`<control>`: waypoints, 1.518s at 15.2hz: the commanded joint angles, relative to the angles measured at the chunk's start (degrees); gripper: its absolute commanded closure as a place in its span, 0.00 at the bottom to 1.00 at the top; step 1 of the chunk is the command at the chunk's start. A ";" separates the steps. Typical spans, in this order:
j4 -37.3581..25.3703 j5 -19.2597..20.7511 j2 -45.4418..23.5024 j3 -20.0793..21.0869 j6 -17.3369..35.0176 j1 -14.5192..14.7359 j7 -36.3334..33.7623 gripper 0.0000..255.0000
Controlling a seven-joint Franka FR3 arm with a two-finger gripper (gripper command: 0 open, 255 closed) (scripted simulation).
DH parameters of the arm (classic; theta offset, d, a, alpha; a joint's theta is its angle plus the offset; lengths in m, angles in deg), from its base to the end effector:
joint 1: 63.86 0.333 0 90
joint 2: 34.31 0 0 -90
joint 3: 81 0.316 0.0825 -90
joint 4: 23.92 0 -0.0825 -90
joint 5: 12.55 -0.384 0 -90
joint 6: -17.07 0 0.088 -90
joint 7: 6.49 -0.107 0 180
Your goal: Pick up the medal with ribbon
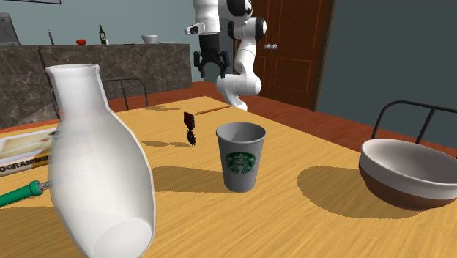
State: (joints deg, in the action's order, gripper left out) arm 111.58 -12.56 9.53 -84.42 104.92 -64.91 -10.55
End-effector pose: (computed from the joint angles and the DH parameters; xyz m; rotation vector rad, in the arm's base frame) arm 0.3066 -0.0289 0.5763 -3.0920 0.2026 0.1047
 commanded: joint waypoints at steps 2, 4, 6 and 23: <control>-0.74 -0.52 -1.92 0.00 1.50 0.23 -0.13 0.00; -2.45 -1.55 -5.81 -0.01 4.32 0.71 -0.34 0.00; -4.43 -2.59 -9.73 -0.03 6.91 1.18 -0.46 0.00; -32.65 -12.00 -43.67 -0.37 18.08 4.03 0.47 0.00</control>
State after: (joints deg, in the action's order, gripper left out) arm 80.66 -23.94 -32.11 -84.74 122.43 -60.91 -10.37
